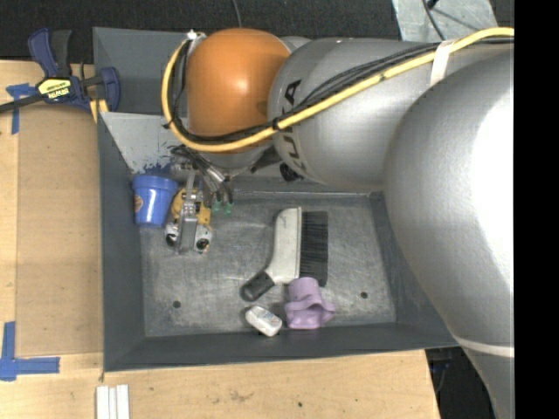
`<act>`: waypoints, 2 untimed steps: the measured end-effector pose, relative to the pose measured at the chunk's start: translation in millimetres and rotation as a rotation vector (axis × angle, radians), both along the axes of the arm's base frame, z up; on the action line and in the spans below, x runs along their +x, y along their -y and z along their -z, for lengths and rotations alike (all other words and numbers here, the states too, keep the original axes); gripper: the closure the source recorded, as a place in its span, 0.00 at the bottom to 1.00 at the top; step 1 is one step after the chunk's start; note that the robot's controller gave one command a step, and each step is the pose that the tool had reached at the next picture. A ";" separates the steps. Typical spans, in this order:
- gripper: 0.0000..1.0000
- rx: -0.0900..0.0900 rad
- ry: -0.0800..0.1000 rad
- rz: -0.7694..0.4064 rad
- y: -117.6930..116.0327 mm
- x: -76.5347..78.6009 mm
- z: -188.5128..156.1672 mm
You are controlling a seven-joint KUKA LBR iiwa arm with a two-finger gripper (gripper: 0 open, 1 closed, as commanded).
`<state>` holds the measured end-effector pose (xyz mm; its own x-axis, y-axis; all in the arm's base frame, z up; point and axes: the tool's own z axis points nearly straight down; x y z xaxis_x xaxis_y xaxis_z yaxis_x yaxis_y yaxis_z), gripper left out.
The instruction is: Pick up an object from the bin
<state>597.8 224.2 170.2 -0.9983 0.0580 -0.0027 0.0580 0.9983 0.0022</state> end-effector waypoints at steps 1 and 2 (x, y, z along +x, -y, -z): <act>0.00 -0.003 -0.002 -0.068 7.2 8.4 8.4; 0.00 -0.002 -0.003 -0.165 28.2 12.7 -35.0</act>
Offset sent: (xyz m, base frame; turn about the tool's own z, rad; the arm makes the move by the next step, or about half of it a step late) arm 0.0147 -0.0371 0.0523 -0.1421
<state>610.5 196.1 205.2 -0.9943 -0.1065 0.0004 -0.1065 0.9943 0.0000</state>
